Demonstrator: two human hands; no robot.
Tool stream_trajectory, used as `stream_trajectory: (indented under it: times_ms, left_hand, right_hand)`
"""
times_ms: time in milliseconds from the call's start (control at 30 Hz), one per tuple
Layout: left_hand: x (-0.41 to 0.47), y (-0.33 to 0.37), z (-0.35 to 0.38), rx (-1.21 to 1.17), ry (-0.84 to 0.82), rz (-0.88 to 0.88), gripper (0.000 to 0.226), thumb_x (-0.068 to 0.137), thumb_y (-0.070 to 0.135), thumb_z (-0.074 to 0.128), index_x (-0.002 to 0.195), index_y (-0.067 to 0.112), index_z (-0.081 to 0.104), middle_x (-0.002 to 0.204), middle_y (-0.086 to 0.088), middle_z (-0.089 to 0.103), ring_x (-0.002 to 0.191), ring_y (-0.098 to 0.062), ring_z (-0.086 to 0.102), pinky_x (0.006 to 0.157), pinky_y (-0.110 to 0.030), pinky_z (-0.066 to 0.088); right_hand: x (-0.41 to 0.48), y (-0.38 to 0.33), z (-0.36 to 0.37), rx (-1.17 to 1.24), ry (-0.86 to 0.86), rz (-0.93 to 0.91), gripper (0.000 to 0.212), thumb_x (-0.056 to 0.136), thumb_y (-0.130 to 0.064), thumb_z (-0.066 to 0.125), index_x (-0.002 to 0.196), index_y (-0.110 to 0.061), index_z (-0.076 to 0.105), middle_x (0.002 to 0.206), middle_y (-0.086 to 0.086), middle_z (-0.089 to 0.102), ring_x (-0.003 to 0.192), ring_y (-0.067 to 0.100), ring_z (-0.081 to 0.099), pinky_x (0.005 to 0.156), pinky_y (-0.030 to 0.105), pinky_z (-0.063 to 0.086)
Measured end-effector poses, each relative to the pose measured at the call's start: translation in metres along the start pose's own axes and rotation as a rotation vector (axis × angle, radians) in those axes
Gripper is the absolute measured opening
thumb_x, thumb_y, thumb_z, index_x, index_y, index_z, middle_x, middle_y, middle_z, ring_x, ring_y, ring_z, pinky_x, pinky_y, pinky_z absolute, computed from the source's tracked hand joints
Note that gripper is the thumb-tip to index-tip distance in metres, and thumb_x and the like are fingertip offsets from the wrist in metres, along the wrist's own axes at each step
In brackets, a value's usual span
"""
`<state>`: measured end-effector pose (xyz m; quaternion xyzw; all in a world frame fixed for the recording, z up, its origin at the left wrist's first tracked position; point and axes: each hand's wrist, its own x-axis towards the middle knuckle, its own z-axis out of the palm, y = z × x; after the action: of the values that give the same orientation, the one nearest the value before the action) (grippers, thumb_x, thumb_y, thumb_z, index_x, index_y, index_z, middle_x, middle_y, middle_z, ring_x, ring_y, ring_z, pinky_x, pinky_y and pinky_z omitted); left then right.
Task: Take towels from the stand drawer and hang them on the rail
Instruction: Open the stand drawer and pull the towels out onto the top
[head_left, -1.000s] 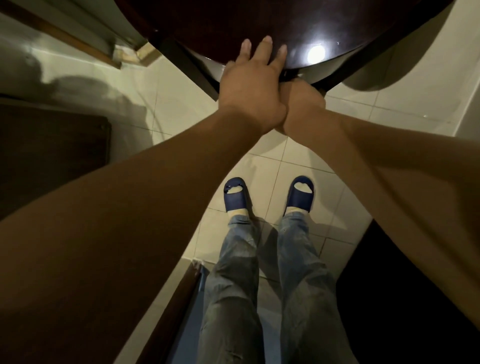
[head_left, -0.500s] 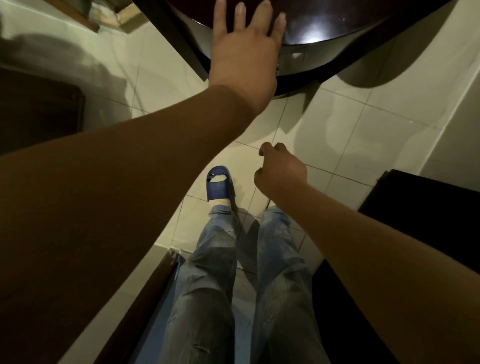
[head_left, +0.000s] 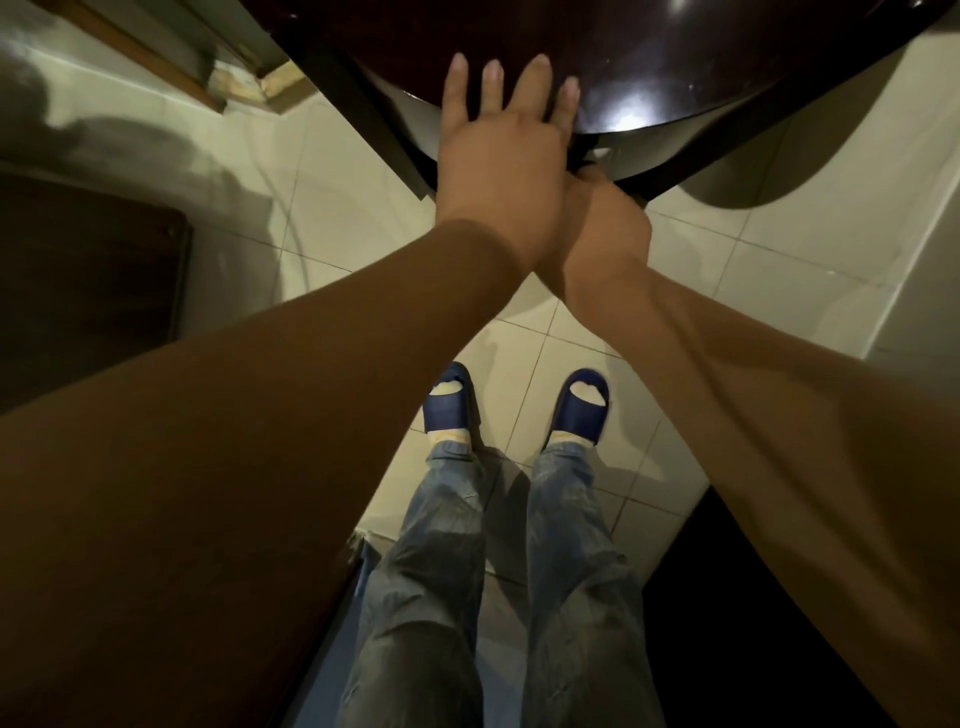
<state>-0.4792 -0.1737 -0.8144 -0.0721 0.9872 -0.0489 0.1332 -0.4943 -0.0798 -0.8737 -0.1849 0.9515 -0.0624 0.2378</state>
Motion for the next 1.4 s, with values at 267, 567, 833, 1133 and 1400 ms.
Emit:
stream_trajectory:
  times_ms: [267, 567, 833, 1133, 1400]
  left_hand:
    - [-0.005, 0.0, 0.003, -0.036, 0.007, -0.002, 0.062, 0.105, 0.038, 0.036, 0.162, 0.026, 0.014, 0.169, -0.006, 0.017, 0.155, -0.035, 0.014, 0.125, -0.054, 0.002]
    - [-0.006, -0.002, 0.004, -0.066, 0.006, 0.005, 0.063, 0.103, 0.044, 0.031, 0.162, 0.027, 0.016, 0.169, -0.005, 0.017, 0.155, -0.033, 0.013, 0.126, -0.051, 0.001]
    - [-0.009, 0.0, 0.002, -0.043, -0.01, 0.012, 0.071, 0.097, 0.03, 0.043, 0.162, 0.024, 0.015, 0.169, -0.007, 0.016, 0.155, -0.035, 0.013, 0.126, -0.05, 0.001]
    - [-0.007, -0.006, -0.002, -0.097, -0.062, 0.033, 0.076, 0.096, 0.016, 0.045, 0.163, 0.022, 0.01, 0.17, -0.008, 0.009, 0.156, -0.036, 0.008, 0.121, -0.046, 0.021]
    - [-0.009, -0.006, 0.0, -0.11, -0.103, 0.045, 0.086, 0.093, 0.028, 0.054, 0.163, 0.021, 0.006, 0.17, -0.008, 0.006, 0.156, -0.037, 0.005, 0.122, -0.046, 0.017]
  right_hand:
    - [-0.004, 0.001, -0.009, -0.328, 0.001, -0.205, 0.025, 0.105, -0.009, 0.036, 0.118, -0.002, 0.056, 0.109, 0.017, 0.06, 0.119, 0.035, 0.053, 0.106, 0.041, 0.034]
    - [-0.004, -0.006, -0.008, -0.375, -0.04, -0.288, 0.03, 0.102, -0.018, 0.037, 0.125, -0.008, 0.054, 0.123, 0.019, 0.06, 0.123, 0.036, 0.052, 0.11, 0.045, 0.032]
    - [-0.084, 0.009, 0.021, 0.112, -0.064, -0.087, 0.058, 0.085, -0.019, 0.06, 0.142, -0.01, 0.049, 0.13, 0.016, 0.056, 0.117, 0.034, 0.055, 0.084, 0.04, 0.052]
    - [-0.129, 0.017, 0.0, 0.071, 0.174, 0.002, 0.021, 0.083, -0.04, 0.057, 0.091, -0.024, 0.068, 0.083, -0.002, 0.066, 0.083, 0.023, 0.058, 0.069, 0.036, 0.05]
    - [-0.118, 0.032, 0.011, 0.061, 0.186, 0.071, 0.037, 0.092, -0.037, 0.05, 0.118, -0.018, 0.068, 0.114, 0.01, 0.064, 0.109, 0.029, 0.053, 0.095, 0.039, 0.036]
